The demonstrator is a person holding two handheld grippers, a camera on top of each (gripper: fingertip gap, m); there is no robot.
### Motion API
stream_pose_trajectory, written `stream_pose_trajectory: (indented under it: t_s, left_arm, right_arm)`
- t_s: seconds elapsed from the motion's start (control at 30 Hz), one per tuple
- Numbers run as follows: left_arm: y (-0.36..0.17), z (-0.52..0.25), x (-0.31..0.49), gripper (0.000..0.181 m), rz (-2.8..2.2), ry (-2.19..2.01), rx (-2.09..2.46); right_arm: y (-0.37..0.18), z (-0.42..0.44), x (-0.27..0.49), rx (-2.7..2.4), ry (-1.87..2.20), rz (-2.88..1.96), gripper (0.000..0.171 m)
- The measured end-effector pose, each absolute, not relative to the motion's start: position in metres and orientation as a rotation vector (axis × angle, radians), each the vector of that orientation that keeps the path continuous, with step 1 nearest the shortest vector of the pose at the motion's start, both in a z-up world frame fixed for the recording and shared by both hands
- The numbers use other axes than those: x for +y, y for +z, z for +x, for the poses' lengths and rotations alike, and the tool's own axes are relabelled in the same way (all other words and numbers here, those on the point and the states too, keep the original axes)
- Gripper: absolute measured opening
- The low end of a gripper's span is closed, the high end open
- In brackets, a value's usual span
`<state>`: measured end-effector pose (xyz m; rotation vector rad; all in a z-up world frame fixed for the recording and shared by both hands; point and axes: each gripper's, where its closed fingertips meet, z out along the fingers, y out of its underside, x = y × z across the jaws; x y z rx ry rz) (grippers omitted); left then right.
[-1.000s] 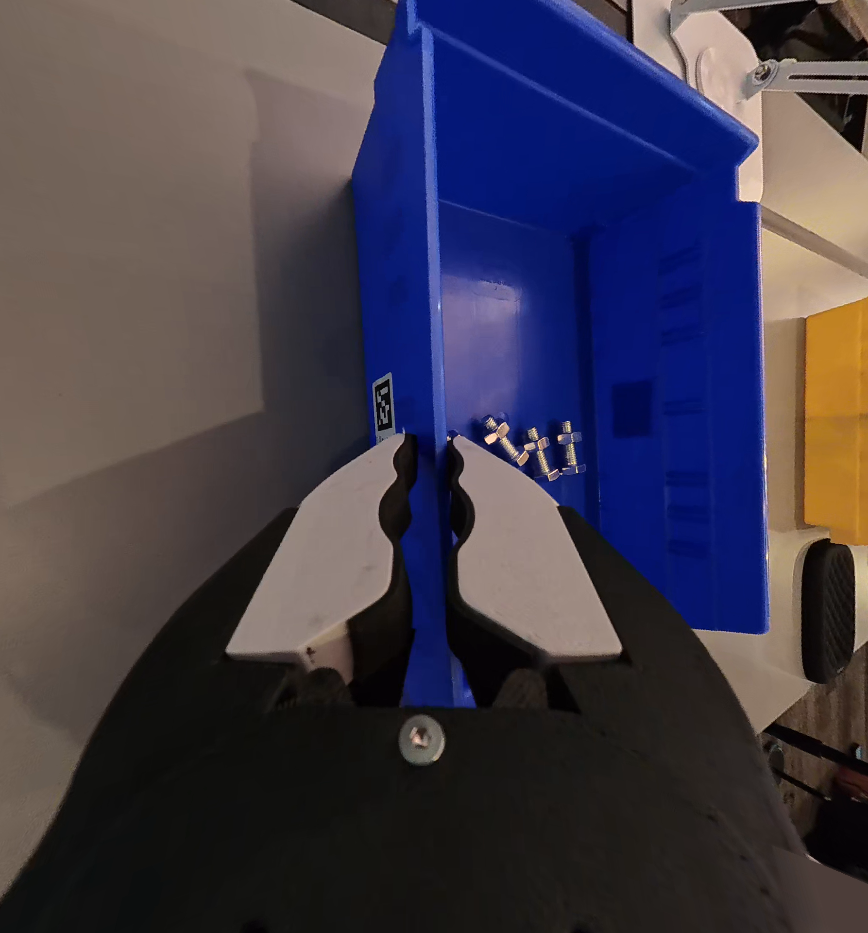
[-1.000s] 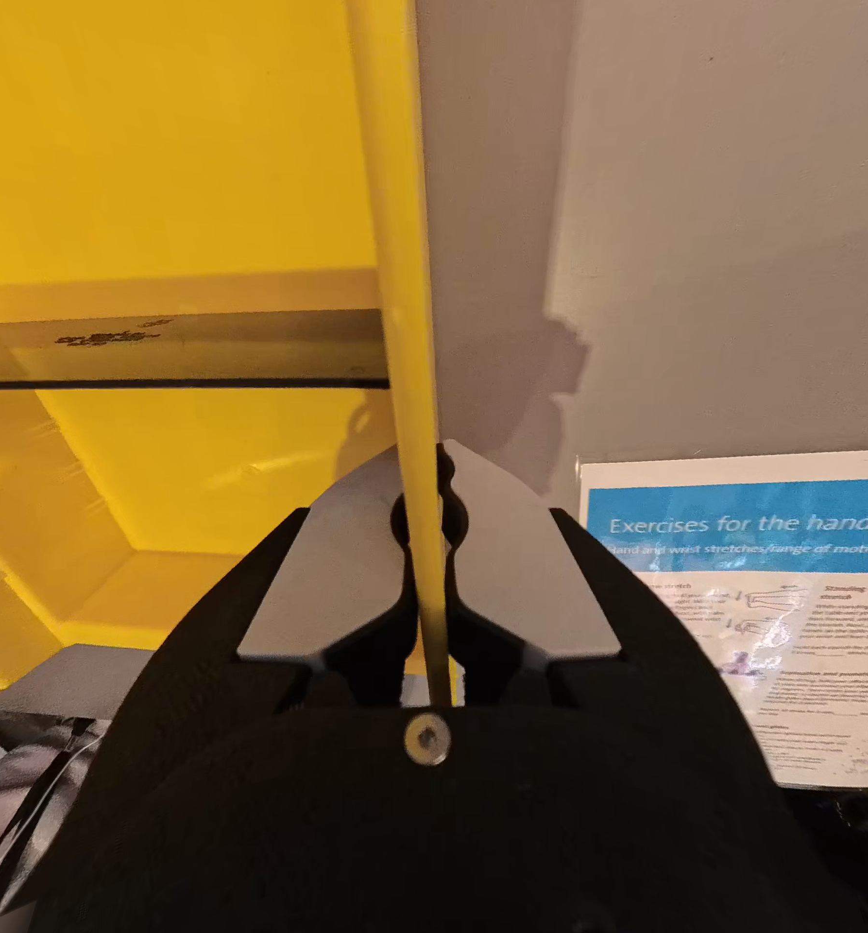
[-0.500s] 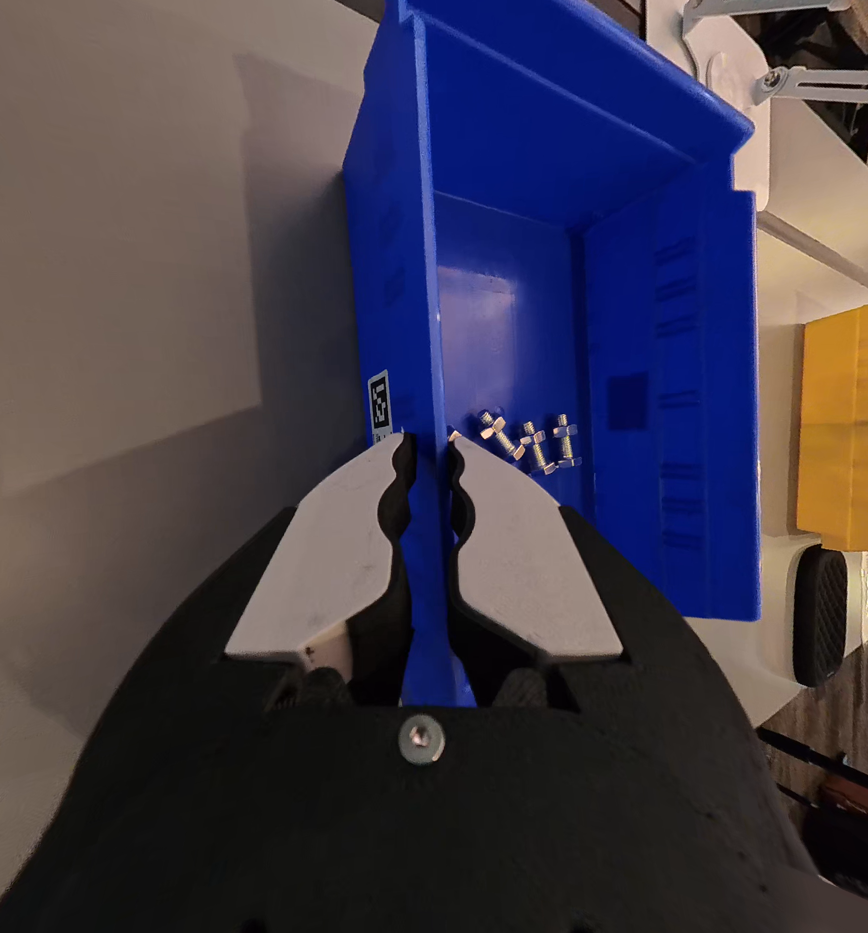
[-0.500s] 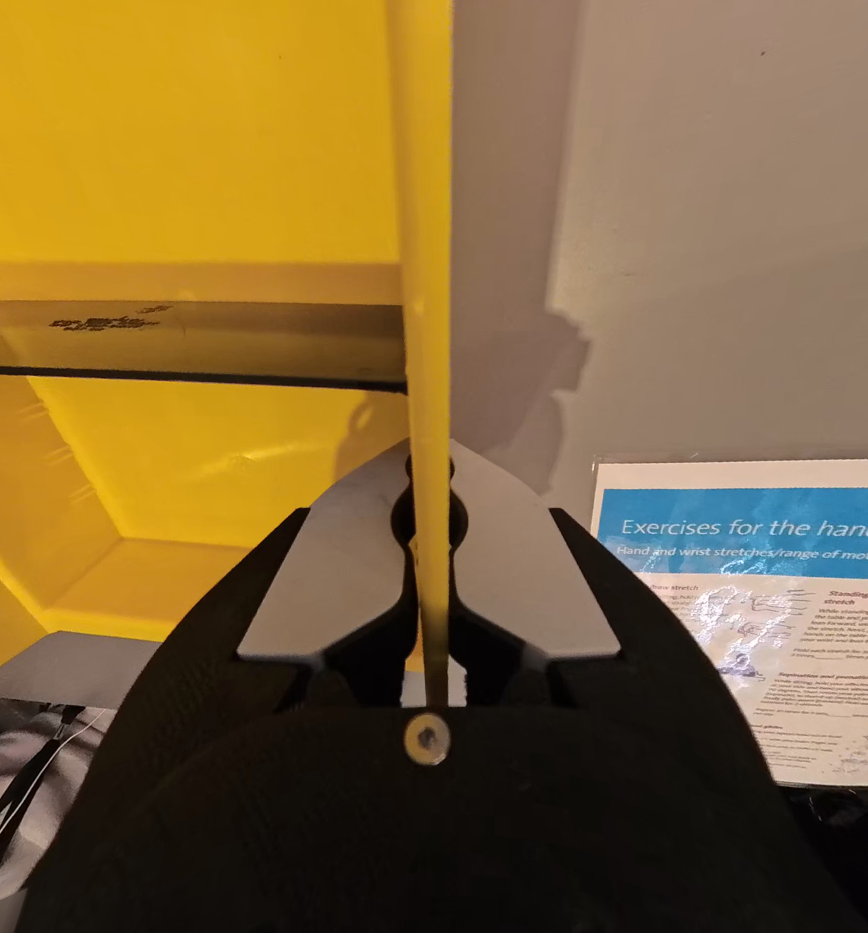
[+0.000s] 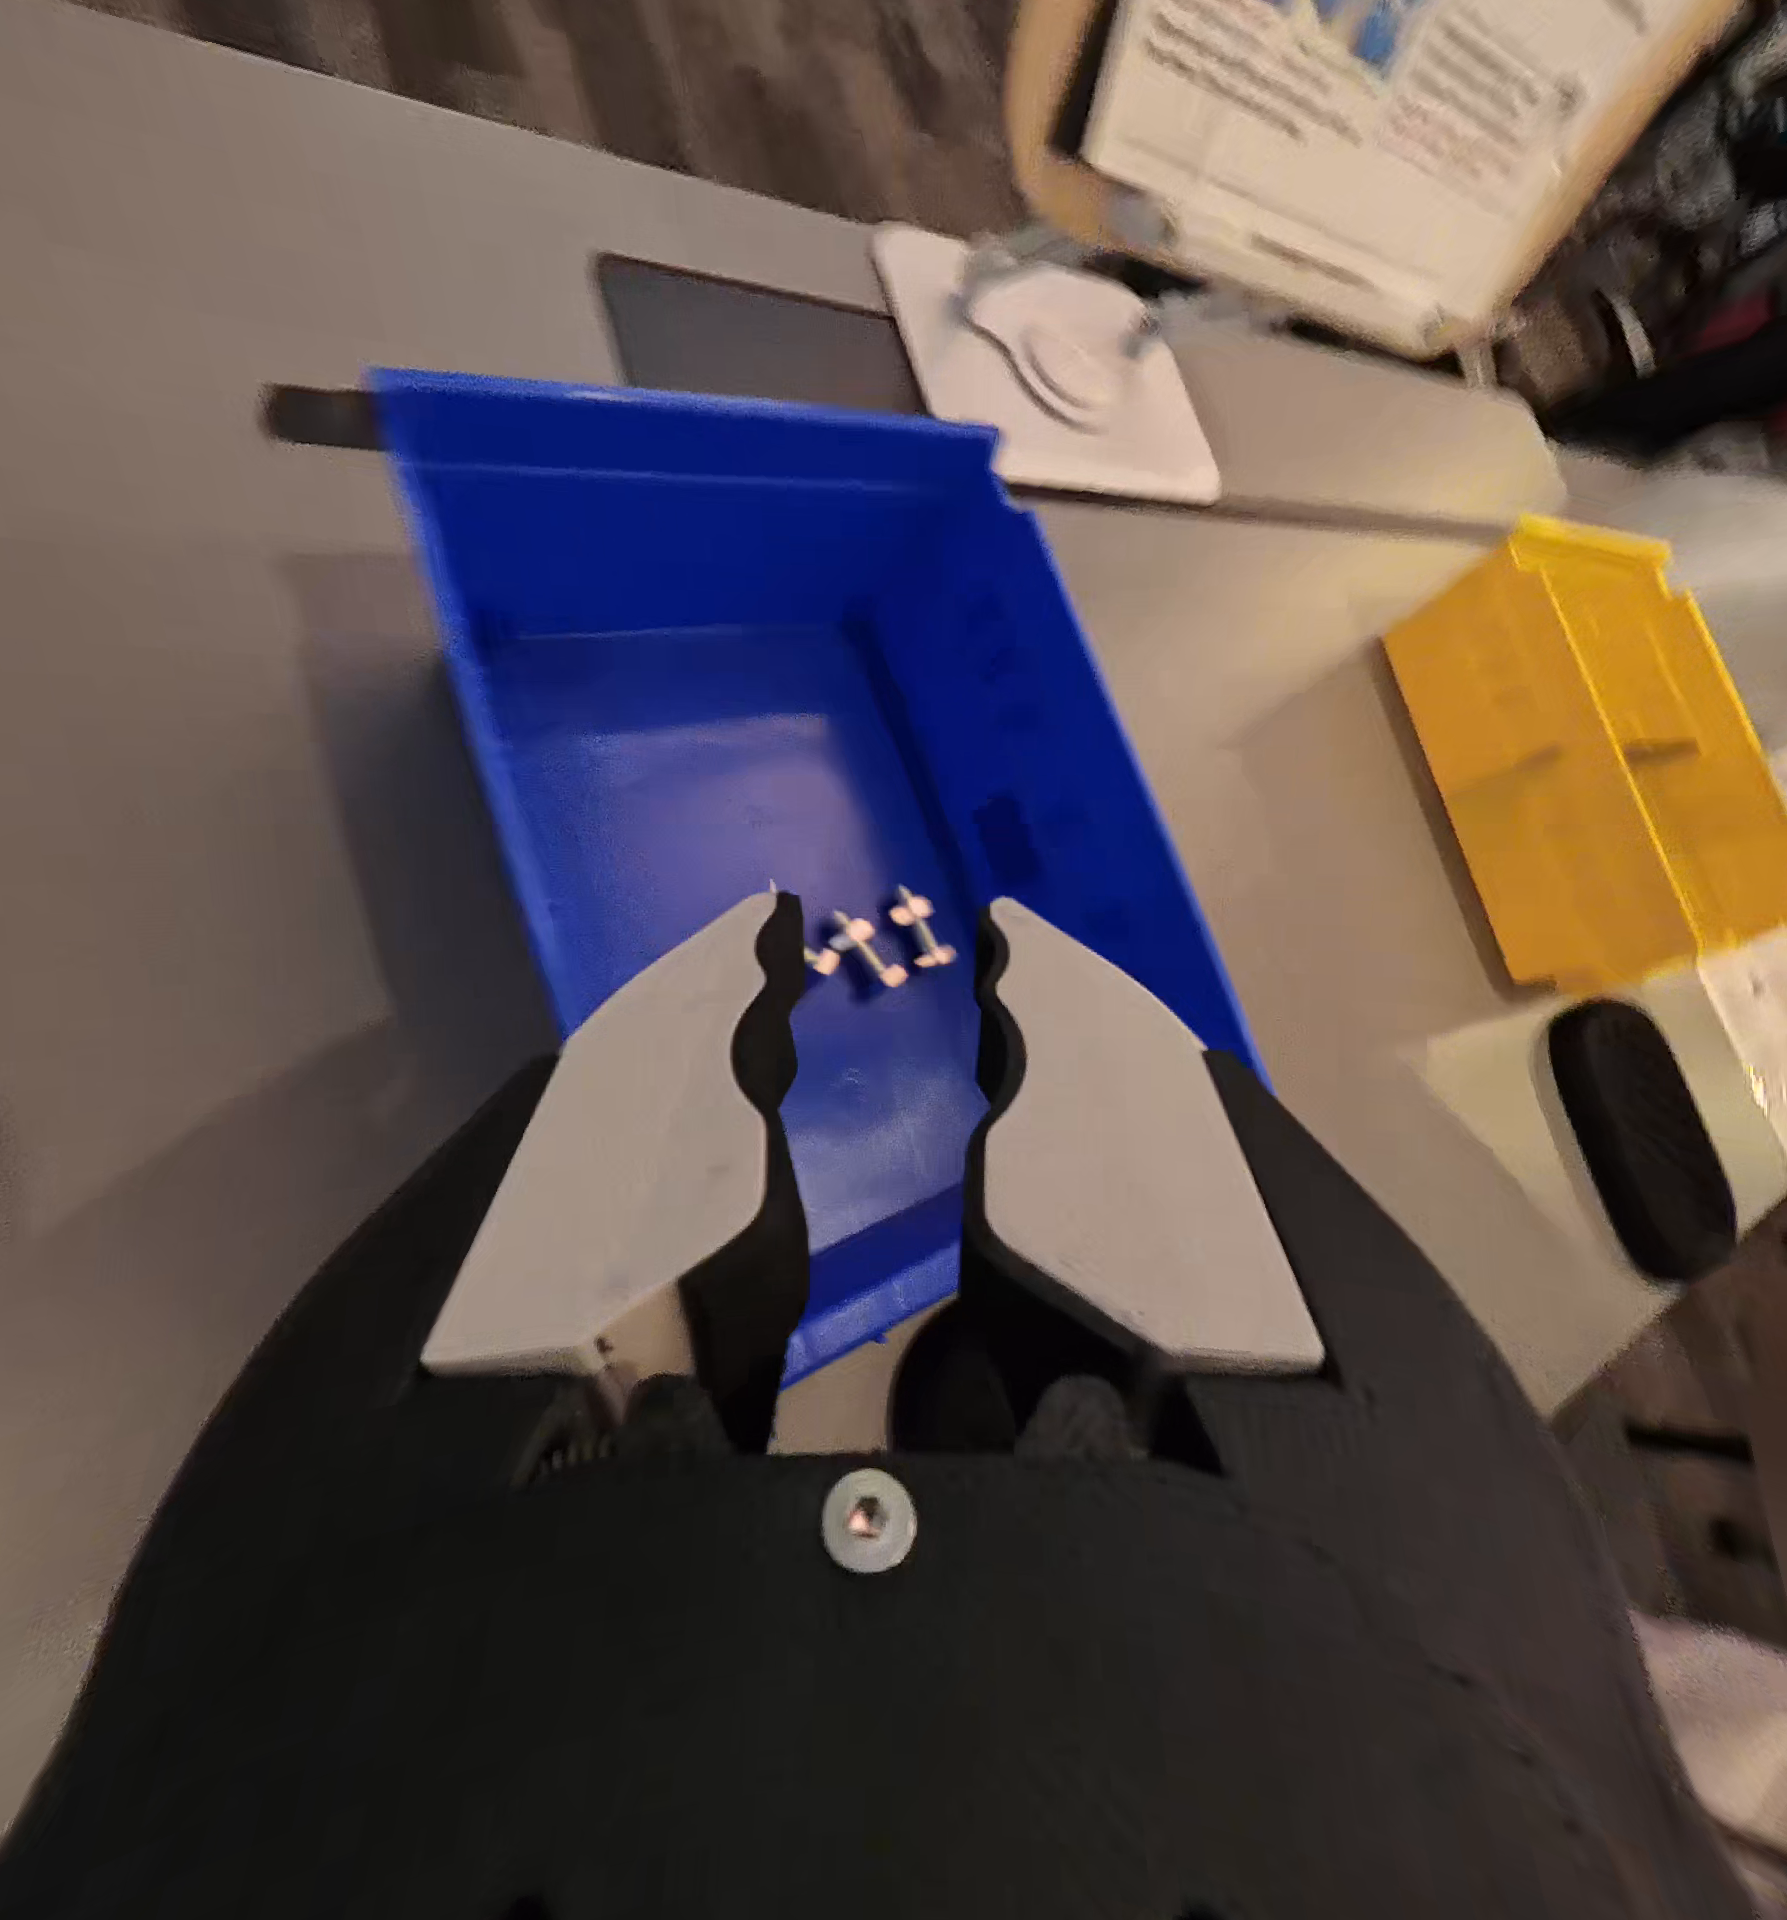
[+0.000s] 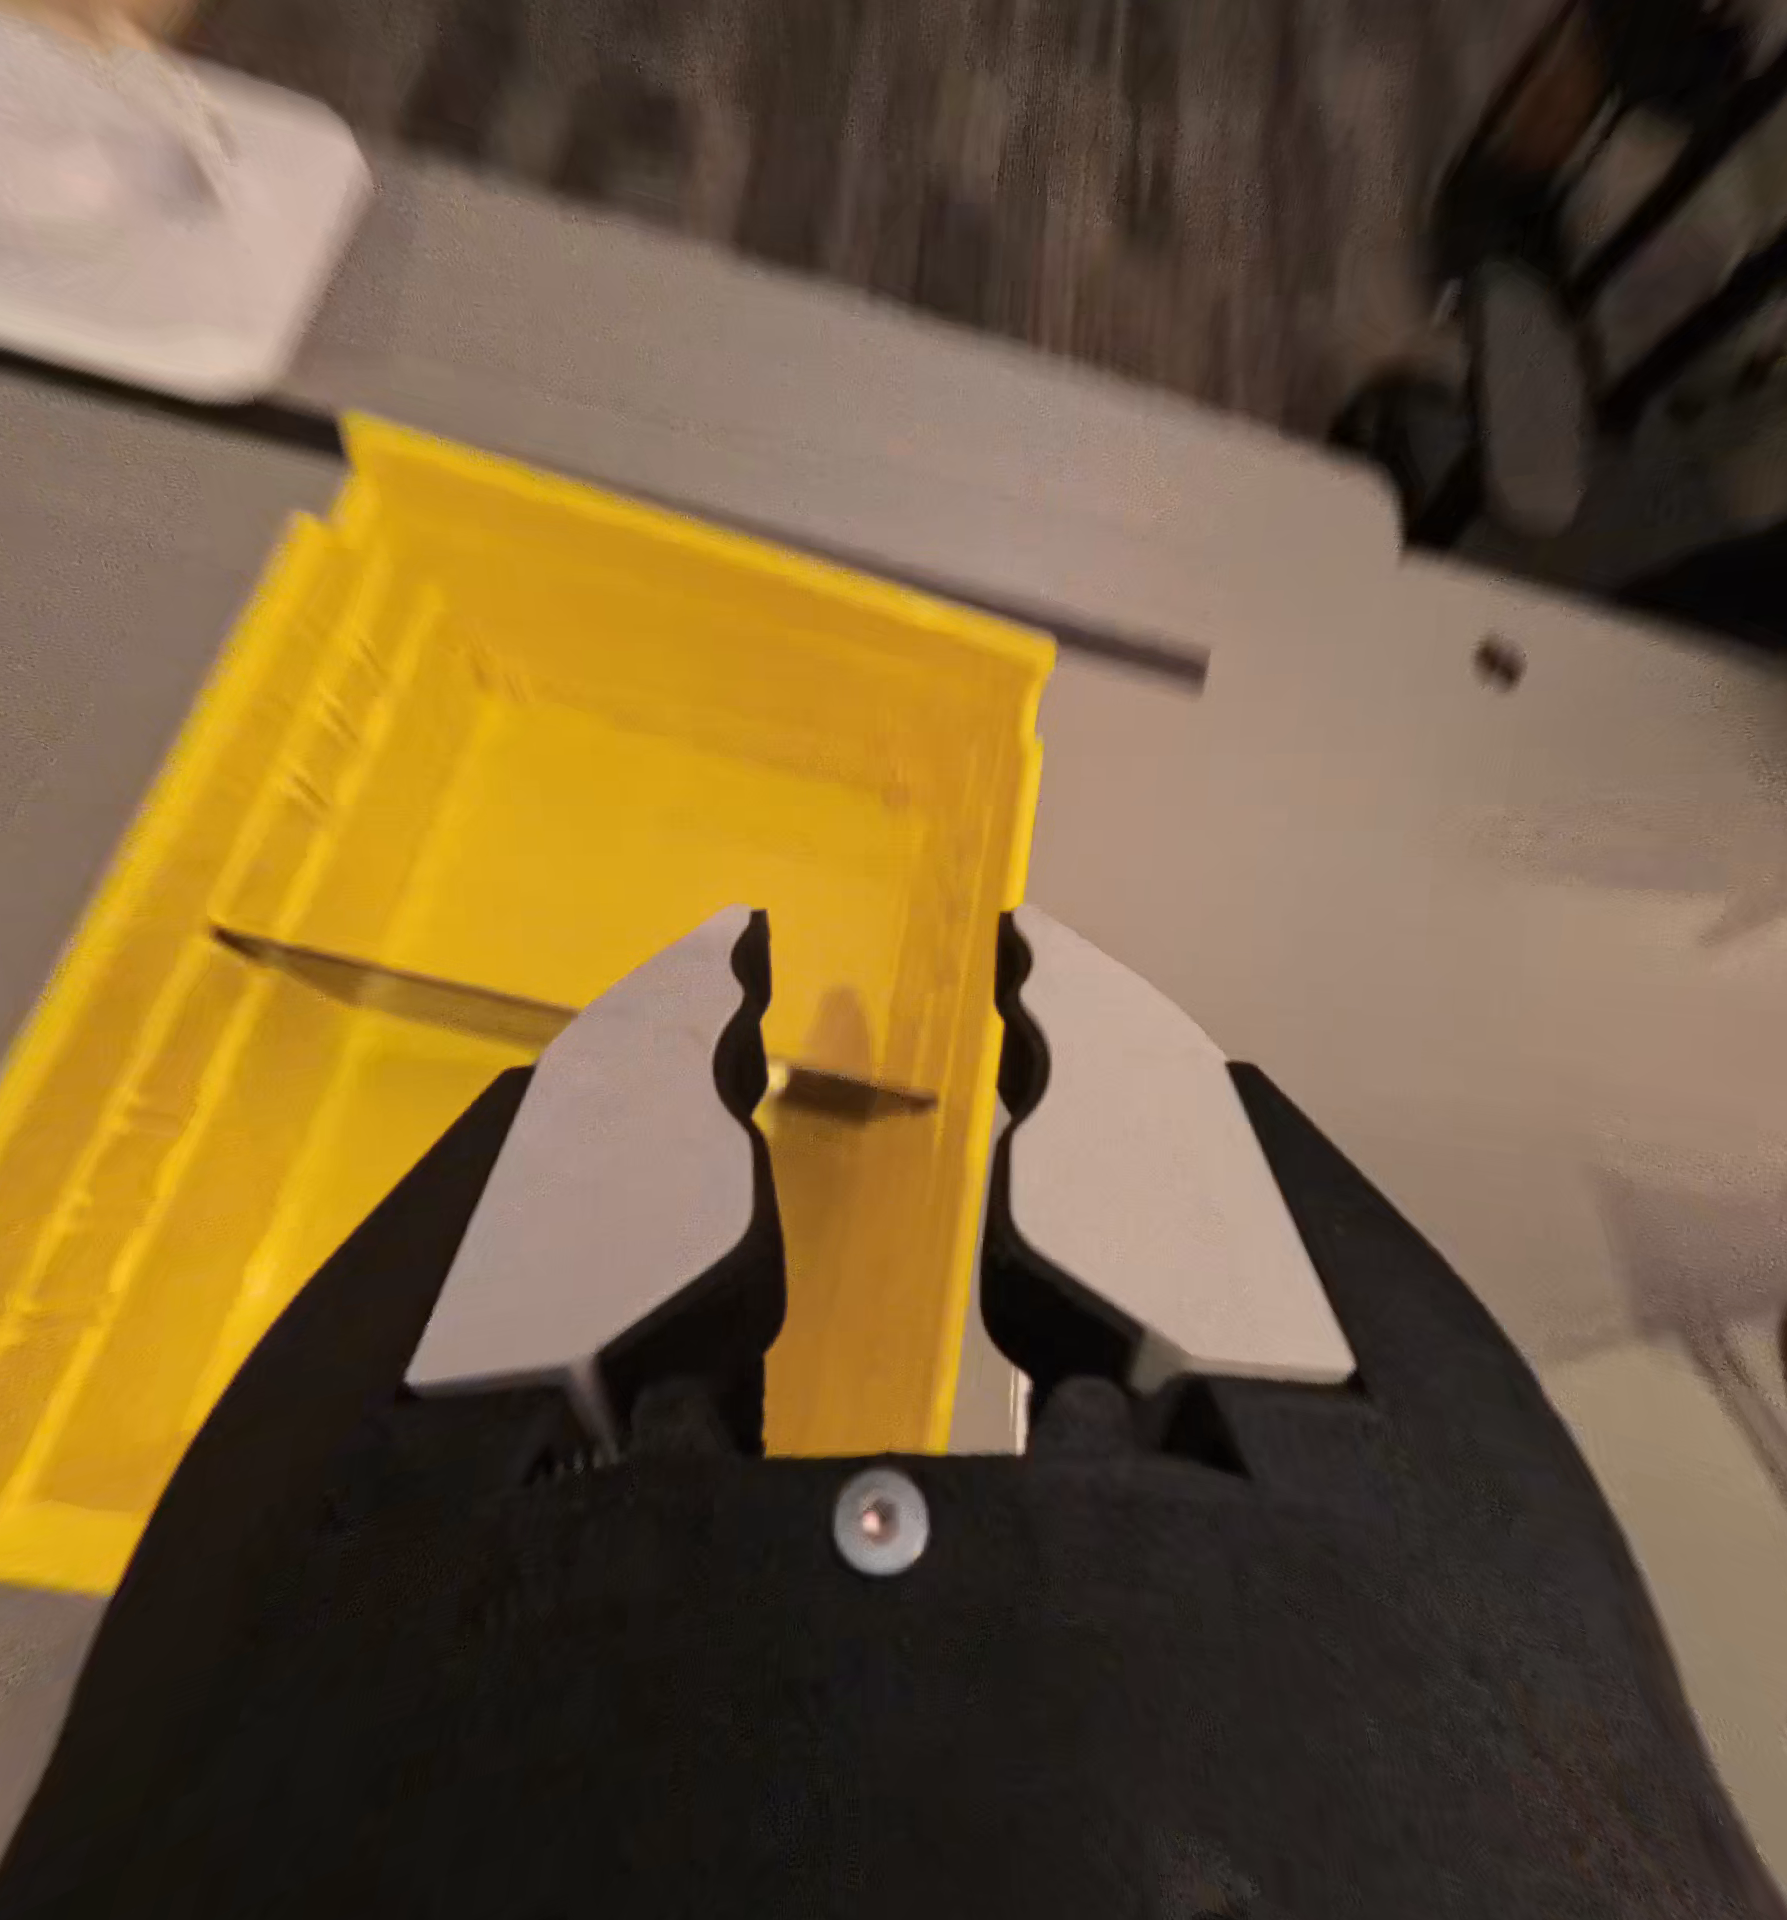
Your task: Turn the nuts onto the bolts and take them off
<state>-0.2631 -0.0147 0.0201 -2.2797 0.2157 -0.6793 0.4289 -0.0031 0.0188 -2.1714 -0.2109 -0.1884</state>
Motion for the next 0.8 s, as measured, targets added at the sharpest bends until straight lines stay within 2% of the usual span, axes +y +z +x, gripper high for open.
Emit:
stream_pose_trajectory:
  t_s: [0.07,0.13,0.27,0.4,0.57,0.8]
  left_arm:
    - [0.011,-0.232,-0.021,0.032,-2.349,-0.707,0.391]
    - [-0.010,-0.205,-0.022,0.033,-2.440,-0.700,0.582]
    - [-0.056,-0.178,-0.008,0.038,-2.518,-0.567,0.917]
    - [-0.084,-0.161,0.000,0.045,-2.397,-0.471,1.218]
    - [-0.108,-0.150,-0.007,0.061,-2.423,-0.533,1.334]
    - [-0.138,-0.157,-0.001,0.065,-2.498,-0.401,1.409]
  right_arm:
    - [0.085,0.394,-0.005,-0.274,-0.179,-1.815,0.045]
    - [0.130,0.359,-0.019,-0.310,-0.126,-1.570,0.059]
    - [0.159,0.292,-0.032,-0.449,0.046,-1.429,0.061]
    - [0.163,0.252,-0.029,-0.564,0.127,-1.399,0.061]
    - [0.139,0.237,-0.016,-0.649,0.193,-1.417,0.061]
    - [0.112,0.253,-0.002,-0.663,0.324,-1.523,0.061]
